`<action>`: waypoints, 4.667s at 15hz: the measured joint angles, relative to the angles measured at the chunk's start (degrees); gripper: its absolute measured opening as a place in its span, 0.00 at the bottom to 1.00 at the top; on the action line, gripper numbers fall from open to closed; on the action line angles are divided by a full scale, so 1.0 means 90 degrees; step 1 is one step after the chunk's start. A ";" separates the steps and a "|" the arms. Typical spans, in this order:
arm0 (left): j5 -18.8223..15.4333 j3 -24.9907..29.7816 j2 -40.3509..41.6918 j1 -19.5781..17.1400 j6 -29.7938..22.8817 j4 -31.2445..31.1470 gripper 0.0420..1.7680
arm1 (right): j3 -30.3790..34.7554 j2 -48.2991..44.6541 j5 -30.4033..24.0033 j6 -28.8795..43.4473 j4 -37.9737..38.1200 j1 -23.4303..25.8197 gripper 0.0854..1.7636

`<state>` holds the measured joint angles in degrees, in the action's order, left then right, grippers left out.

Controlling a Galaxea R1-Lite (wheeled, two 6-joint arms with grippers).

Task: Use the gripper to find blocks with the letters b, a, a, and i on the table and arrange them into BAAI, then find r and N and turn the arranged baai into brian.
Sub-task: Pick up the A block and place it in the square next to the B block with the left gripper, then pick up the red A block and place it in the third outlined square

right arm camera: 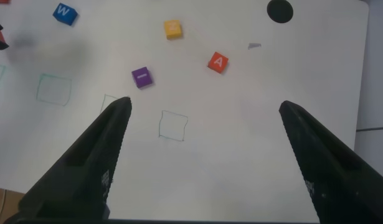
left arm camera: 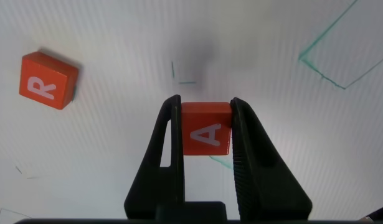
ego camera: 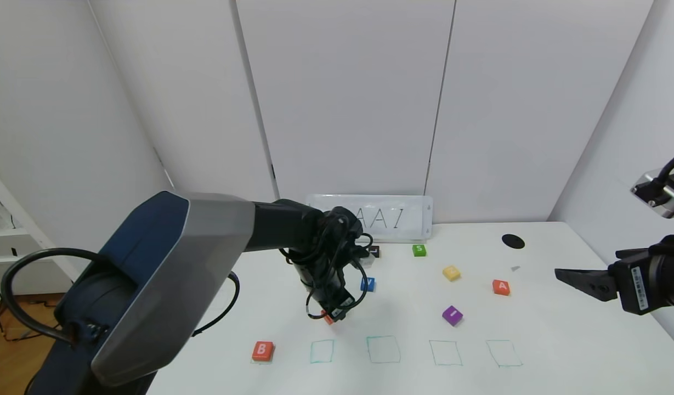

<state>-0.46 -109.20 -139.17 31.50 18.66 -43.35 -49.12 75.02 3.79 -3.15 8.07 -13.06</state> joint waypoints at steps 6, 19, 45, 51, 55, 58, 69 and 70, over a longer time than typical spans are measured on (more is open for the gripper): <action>-0.0370 0.1715 0.0876 -0.0095 0.1089 0.0787 0.27 | -0.0003 -0.0058 -0.0003 0.0003 0.0022 -0.0022 0.97; -0.0599 0.2599 0.1075 -0.0077 0.3814 0.1304 0.27 | 0.0046 -0.0165 -0.0035 0.0004 0.0051 -0.0179 0.97; -0.0777 0.3432 0.0898 -0.0012 0.3950 0.2506 0.27 | 0.0141 -0.0080 -0.0023 0.0009 0.0039 -0.0374 0.97; -0.0729 0.3473 0.0935 -0.0041 0.4008 0.2475 0.49 | 0.0141 -0.0080 -0.0020 0.0003 0.0039 -0.0374 0.97; -0.0726 0.3478 0.1008 -0.0028 0.3984 0.2472 0.68 | 0.0144 -0.0100 -0.0020 0.0009 0.0045 -0.0398 0.97; -0.0748 0.3519 0.1268 -0.0024 0.3868 0.2450 0.77 | 0.0145 -0.0122 -0.0023 0.0009 0.0039 -0.0408 0.97; -0.0557 0.4177 0.2802 0.0610 -0.2140 0.2660 0.92 | 0.0080 -0.0144 0.0068 0.0080 0.0051 -0.0282 0.97; -0.0383 0.4318 0.3014 0.0619 -0.2469 0.2698 0.93 | 0.0073 -0.0153 0.0111 0.0083 0.0049 -0.0209 0.97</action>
<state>-3.91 -70.34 -112.04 37.07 -3.56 -19.07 -48.46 73.64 4.79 -2.40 8.51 -14.93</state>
